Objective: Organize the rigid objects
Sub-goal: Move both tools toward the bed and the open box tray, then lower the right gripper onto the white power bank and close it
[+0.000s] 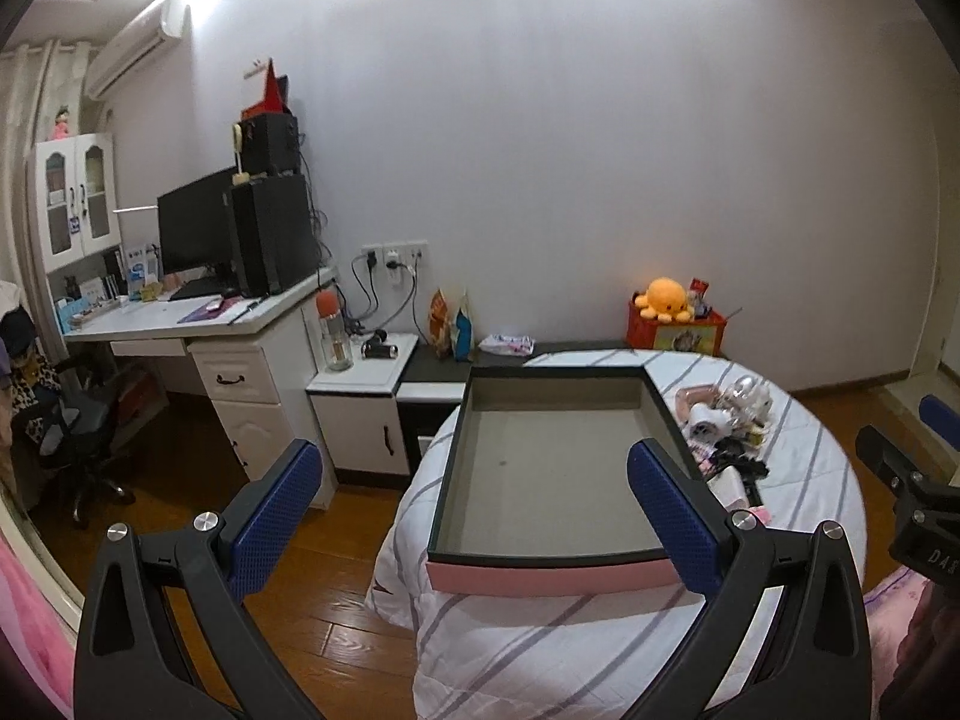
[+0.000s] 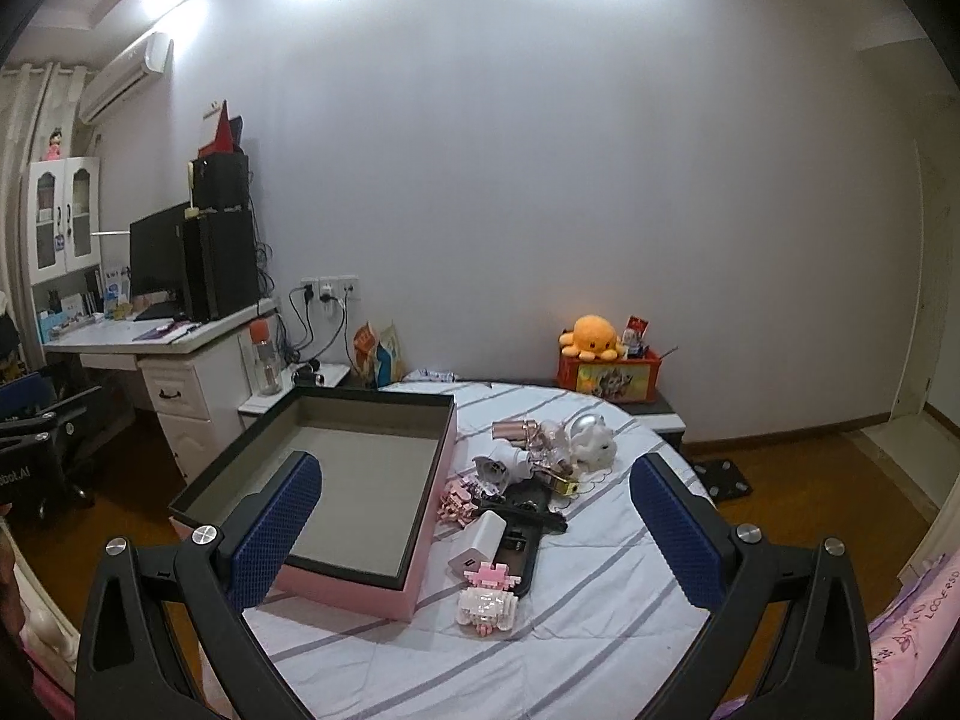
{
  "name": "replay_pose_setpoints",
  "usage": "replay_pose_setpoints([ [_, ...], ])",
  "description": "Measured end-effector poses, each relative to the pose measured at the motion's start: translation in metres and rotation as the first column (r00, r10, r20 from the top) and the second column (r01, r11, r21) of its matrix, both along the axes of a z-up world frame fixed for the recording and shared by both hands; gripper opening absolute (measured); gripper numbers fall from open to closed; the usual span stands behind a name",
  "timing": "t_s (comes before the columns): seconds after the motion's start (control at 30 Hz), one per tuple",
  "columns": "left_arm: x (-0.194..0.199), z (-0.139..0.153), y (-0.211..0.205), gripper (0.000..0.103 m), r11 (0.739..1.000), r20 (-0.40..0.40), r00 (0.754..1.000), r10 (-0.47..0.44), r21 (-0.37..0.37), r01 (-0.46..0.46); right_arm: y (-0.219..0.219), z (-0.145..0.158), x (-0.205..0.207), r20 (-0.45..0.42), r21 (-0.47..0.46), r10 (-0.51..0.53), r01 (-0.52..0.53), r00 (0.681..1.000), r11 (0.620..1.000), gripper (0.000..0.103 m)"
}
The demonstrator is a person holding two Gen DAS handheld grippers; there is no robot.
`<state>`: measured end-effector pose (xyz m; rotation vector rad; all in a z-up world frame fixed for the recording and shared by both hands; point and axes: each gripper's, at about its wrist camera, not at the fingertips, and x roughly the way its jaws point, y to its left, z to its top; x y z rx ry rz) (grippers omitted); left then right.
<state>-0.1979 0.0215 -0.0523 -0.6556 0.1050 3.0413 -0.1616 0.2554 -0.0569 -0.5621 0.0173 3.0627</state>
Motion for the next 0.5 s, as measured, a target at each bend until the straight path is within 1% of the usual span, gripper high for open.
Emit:
replay_pose_setpoints([
  [0.23, -0.051, -0.027, 0.001, 0.103, 1.0, 0.093, 0.996, 0.014, -0.021, -0.012, 0.007, -0.019, -0.041, 0.077, -0.02, 0.011, -0.01, 0.997, 1.0, 0.103],
  [0.37, -0.073, -0.038, -0.001, 0.1, 0.999, 0.122, 0.992, 0.019, -0.036, -0.015, 0.009, -0.028, -0.062, 0.108, -0.032, 0.028, -0.025, 0.994, 0.999, 0.103],
  [0.43, -0.084, -0.044, -0.002, 0.089, 0.999, 0.147, 0.989, 0.016, -0.031, -0.011, 0.01, -0.032, -0.072, 0.126, -0.037, 0.03, -0.025, 0.992, 0.999, 0.103],
  [0.47, -0.09, -0.048, -0.003, 0.087, 1.0, 0.166, 0.986, 0.01, -0.028, -0.006, 0.011, -0.034, -0.075, 0.132, -0.038, 0.028, -0.023, 0.991, 0.999, 0.103],
  [0.5, -0.096, -0.052, -0.004, 0.082, 1.0, 0.178, 0.984, 0.009, -0.026, -0.004, 0.013, -0.037, -0.079, 0.14, -0.038, 0.023, -0.017, 0.99, 0.999, 0.103],
])
